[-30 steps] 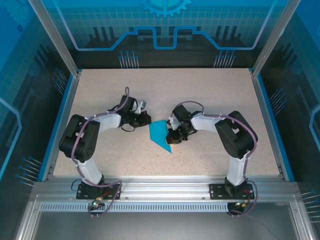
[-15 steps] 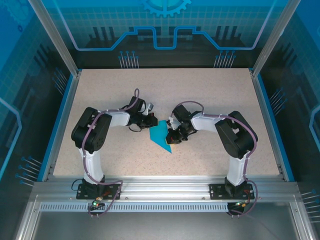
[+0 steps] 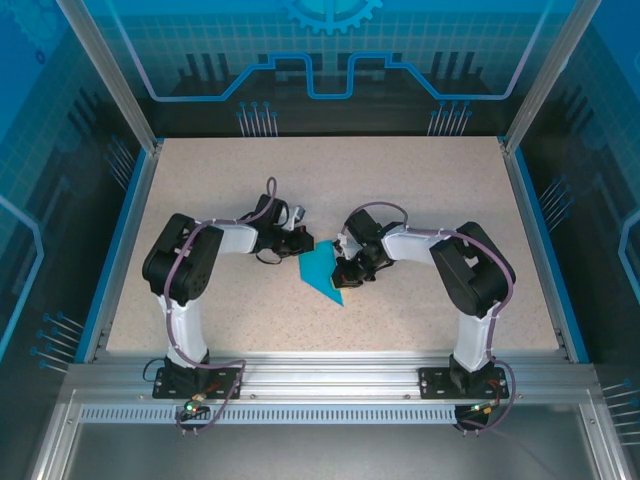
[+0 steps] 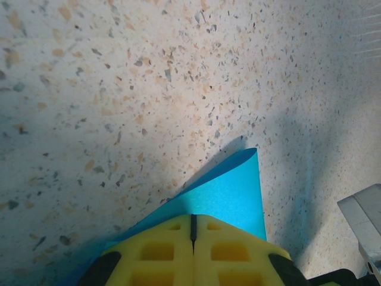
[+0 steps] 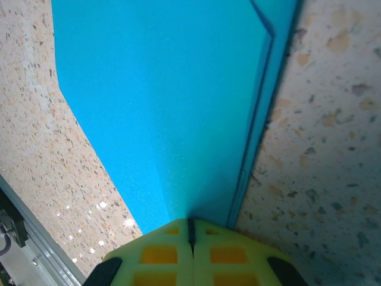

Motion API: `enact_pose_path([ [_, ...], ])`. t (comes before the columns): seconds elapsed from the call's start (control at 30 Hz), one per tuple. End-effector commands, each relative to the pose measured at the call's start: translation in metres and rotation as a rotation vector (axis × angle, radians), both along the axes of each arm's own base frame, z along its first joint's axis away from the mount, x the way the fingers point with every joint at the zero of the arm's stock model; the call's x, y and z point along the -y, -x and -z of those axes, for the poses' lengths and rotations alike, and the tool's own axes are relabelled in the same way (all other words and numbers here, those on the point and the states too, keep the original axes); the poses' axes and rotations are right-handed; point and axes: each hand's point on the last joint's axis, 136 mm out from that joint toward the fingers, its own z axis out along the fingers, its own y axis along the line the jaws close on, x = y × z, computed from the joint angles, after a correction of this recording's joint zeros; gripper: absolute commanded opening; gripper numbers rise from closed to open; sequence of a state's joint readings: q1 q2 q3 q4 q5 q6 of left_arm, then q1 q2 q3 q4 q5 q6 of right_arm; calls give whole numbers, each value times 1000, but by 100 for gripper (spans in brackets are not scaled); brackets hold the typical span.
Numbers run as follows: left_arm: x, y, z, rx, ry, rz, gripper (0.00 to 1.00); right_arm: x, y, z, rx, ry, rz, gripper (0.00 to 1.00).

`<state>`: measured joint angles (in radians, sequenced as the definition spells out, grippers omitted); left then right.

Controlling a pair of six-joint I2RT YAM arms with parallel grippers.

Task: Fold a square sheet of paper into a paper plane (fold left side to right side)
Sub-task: Fourth fold the wing at the center of the table.

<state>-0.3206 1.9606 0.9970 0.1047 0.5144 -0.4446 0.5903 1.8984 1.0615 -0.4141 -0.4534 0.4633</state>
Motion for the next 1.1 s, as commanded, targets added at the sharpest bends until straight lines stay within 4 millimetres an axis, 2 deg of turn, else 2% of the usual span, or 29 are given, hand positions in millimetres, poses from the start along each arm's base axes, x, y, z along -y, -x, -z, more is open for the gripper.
enact_pose_path([
  [0.0, -47, -15, 21, 22, -120, -111, 6, 58, 49, 54, -165, 300, -7, 0],
  [0.2, -50, -30, -1, 66, -122, -106, 6, 58, 49, 54, -162, 299, -4, 0],
  [0.3, -47, -31, -17, 87, -102, -95, 7, 57, 48, 53, -159, 294, -1, 0],
  [0.47, -33, -15, -43, 116, -59, -58, 7, 53, 46, 50, -153, 281, 2, 0],
  [0.6, -12, 8, -53, 111, -28, -4, 8, 53, 45, 50, -153, 281, 2, 0],
  [0.7, 6, 26, -49, 82, -15, 43, 8, 52, 45, 50, -153, 280, 5, 0],
  [0.8, 15, 37, -38, 50, -26, 62, 8, 52, 44, 49, -150, 277, 8, 0],
  [1.07, 24, 45, -5, -31, -41, 75, 8, 47, 37, 40, -116, 255, 12, 0],
])
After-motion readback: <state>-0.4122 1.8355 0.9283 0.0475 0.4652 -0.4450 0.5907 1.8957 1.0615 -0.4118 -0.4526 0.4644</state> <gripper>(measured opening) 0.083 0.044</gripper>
